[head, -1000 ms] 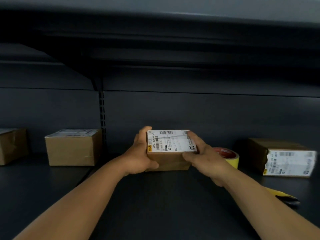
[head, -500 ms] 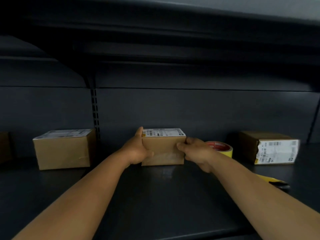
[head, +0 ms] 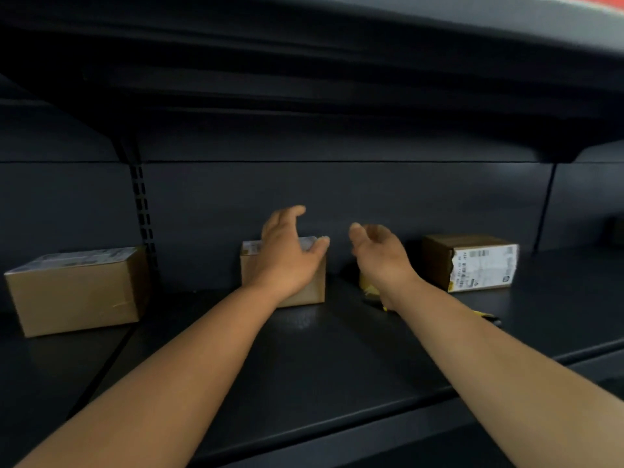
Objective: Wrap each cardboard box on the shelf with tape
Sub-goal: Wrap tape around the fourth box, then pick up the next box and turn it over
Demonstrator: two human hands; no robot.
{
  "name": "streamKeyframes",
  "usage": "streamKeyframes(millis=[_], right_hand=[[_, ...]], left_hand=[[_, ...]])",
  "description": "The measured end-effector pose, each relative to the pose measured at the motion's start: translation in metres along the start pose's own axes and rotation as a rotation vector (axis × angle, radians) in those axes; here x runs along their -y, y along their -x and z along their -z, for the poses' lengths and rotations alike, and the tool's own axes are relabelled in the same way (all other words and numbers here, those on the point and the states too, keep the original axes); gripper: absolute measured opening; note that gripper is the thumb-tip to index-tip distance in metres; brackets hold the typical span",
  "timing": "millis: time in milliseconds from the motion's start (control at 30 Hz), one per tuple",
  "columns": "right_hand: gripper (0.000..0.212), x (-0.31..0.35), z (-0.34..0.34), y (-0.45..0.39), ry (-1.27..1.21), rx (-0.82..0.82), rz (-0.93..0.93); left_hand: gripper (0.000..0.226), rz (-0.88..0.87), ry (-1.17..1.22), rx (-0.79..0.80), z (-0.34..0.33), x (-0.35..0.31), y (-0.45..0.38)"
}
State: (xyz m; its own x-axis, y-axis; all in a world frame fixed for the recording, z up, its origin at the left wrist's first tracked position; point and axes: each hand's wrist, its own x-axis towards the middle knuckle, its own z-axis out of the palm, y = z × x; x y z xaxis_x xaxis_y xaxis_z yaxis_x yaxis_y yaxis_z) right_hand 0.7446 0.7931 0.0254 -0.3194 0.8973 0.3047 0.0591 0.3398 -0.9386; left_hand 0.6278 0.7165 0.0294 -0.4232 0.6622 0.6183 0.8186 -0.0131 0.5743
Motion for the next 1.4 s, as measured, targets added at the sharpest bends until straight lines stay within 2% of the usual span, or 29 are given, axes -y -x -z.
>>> streamKeyframes(millis=[167, 267, 367, 500, 733, 933, 1033, 1200, 1300, 1367, 1400], right_hand=[[0.022, -0.001, 0.035, -0.007, -0.027, -0.029, 0.042], [0.026, -0.004, 0.065, -0.013, -0.024, -0.007, 0.046], [0.033, -0.012, 0.099, -0.027, -0.004, 0.006, 0.059], [0.025, -0.027, 0.15, -0.054, 0.017, 0.039, 0.052], [0.019, -0.055, 0.222, -0.101, 0.057, 0.022, 0.048], [0.065, -0.084, 0.248, -0.132, 0.133, -0.066, -0.045], [0.071, -0.094, 0.255, -0.143, 0.097, -0.025, -0.185], [0.053, -0.1, 0.26, -0.145, -0.083, 0.106, -0.363], [0.033, -0.105, 0.258, -0.144, -0.138, 0.173, -0.363], [0.008, -0.108, 0.259, -0.145, -0.189, 0.164, -0.328], [0.007, -0.109, 0.259, -0.145, -0.221, 0.156, -0.306]], left_hand=[[0.045, 0.088, 0.271, 0.126, -0.036, -0.039, -0.004], [0.041, 0.128, 0.339, 0.195, -0.061, -0.064, -0.007], [0.042, 0.175, 0.36, 0.244, -0.09, -0.088, -0.013], [0.044, 0.257, 0.384, 0.264, -0.136, -0.116, -0.025], [0.053, 0.388, 0.22, 0.283, -0.196, -0.141, -0.038], [0.057, 0.556, 0.194, 0.261, -0.223, -0.138, -0.045], [0.059, 0.666, 0.253, 0.249, -0.231, -0.135, -0.05], [0.05, 0.768, 0.385, 0.338, -0.237, -0.133, -0.054], [0.037, 0.786, 0.492, 0.362, -0.236, -0.133, -0.056], [0.022, 0.77, 0.554, 0.354, -0.233, -0.134, -0.056], [0.019, 0.753, 0.58, 0.345, -0.231, -0.134, -0.056]])
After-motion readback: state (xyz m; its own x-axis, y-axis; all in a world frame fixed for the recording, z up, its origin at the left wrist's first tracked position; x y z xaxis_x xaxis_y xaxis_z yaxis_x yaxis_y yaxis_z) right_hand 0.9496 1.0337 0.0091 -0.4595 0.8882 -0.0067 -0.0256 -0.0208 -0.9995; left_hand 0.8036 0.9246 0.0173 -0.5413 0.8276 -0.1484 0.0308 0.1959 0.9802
